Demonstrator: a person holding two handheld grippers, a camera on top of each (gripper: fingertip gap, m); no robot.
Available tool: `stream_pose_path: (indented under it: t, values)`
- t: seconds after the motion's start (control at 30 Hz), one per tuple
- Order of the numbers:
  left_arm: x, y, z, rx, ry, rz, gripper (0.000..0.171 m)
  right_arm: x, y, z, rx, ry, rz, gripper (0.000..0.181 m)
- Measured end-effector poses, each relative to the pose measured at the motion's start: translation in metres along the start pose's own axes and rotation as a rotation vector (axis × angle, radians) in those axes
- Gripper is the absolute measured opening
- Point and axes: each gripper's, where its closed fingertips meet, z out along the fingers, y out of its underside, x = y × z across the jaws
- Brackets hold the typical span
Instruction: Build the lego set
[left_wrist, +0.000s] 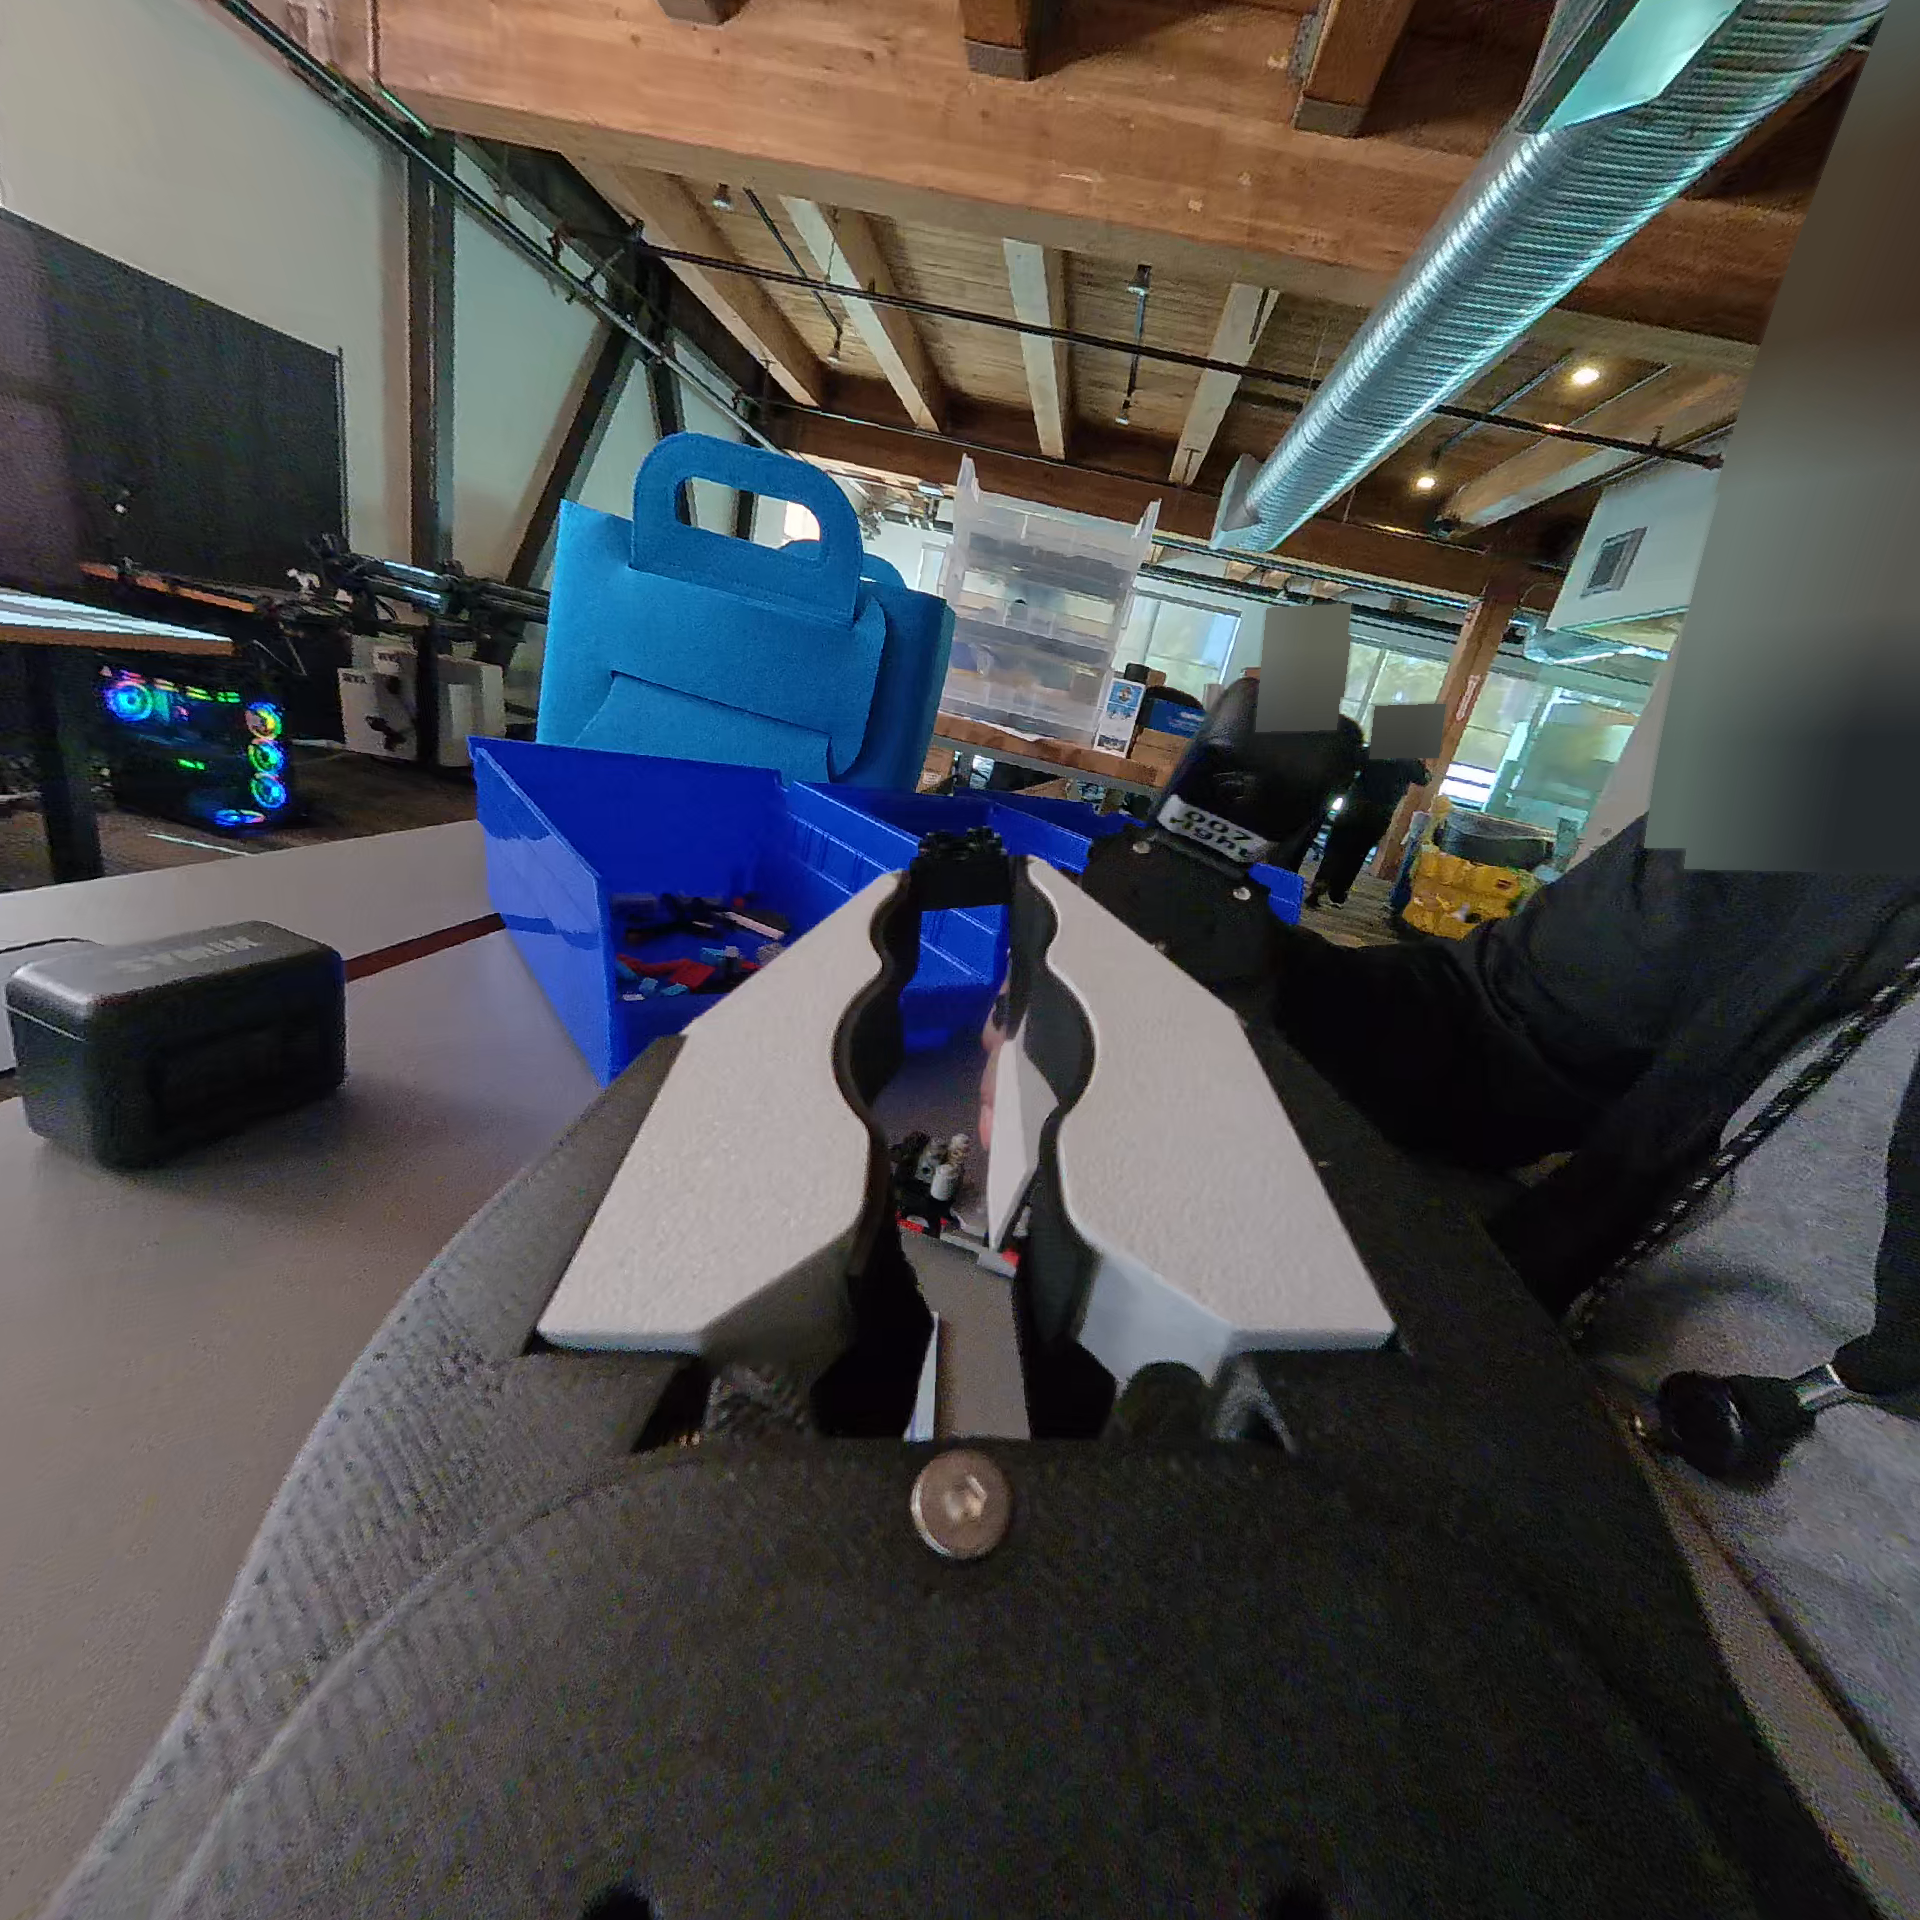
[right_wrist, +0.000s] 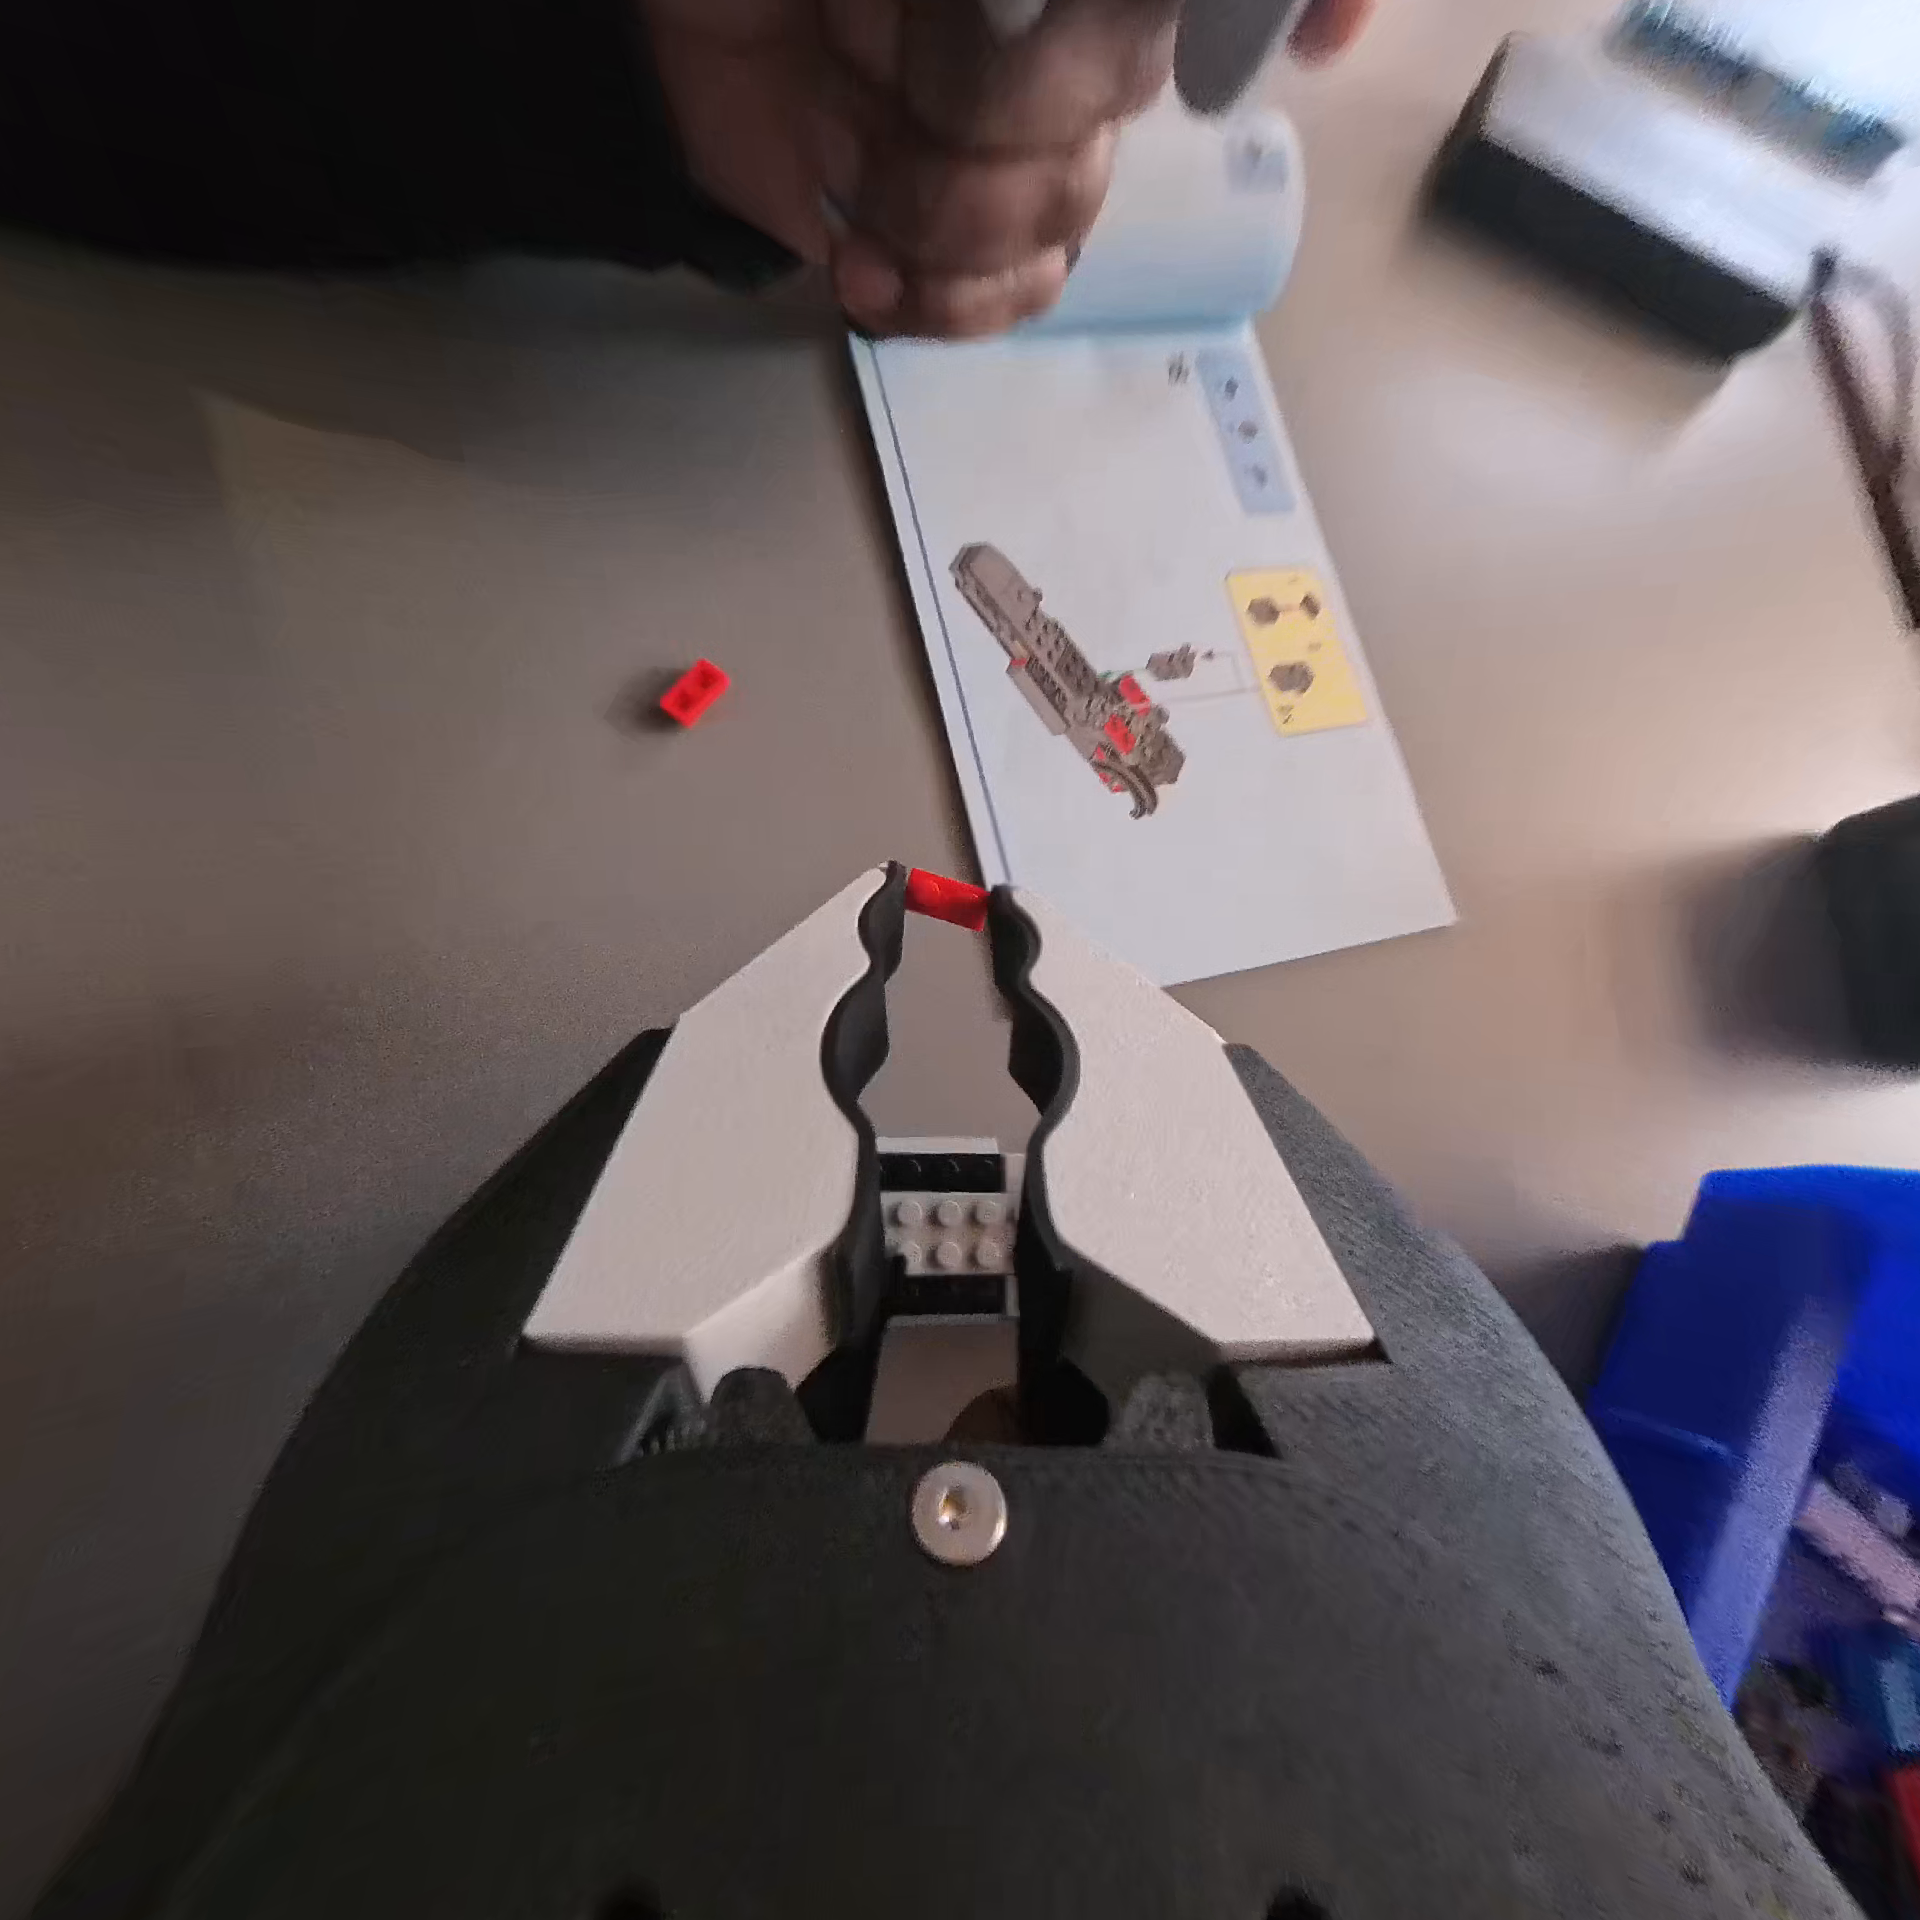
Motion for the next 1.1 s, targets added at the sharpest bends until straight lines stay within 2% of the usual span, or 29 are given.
stream_pose_path:
  t: [0.13,0.2,0.27,0.37,0.47,0.67,0.77,0.87,0.97,1.1]
  values:
    - [-0.001,0.003,0.001,-0.001,-0.03,0.047,0.017,-0.004,-0.006,-0.024,0.24,0.052,-0.041,0.017]
    - [-0.001,0.008,0.003,-0.021,-0.05,0.086,0.017,-0.004,-0.008,-0.038,0.403,0.1,0.025,0.017]
    - [0.0,0.01,0.005,-0.026,-0.06,0.105,0.017,-0.006,-0.009,-0.052,0.506,0.141,0.068,0.017]
    - [0.002,0.005,0.009,0.021,-0.063,0.105,0.017,-0.007,-0.006,-0.065,0.532,0.198,0.091,0.017]
    - [0.014,0.001,0.019,0.071,-0.045,0.067,0.017,-0.012,-0.012,-0.081,0.526,0.26,0.026,0.017]
    - [0.086,0.008,0.067,-0.004,0.064,0.122,0.017,-0.041,-0.056,-0.164,0.676,0.281,-0.069,0.017]
    - [0.122,-0.001,0.091,0.004,0.119,0.131,0.017,-0.05,-0.074,-0.202,0.672,0.236,-0.08,0.017]
    - [0.15,-0.012,0.111,0.022,0.186,0.124,0.017,-0.051,-0.093,-0.229,0.577,0.205,-0.089,0.017]
    - [0.168,-0.027,0.124,0.033,0.237,0.12,0.017,-0.049,-0.11,-0.243,0.471,0.179,-0.084,0.017]
    - [0.175,-0.047,0.125,0.045,0.241,0.153,0.017,-0.049,-0.135,-0.251,0.398,0.096,-0.117,0.017]
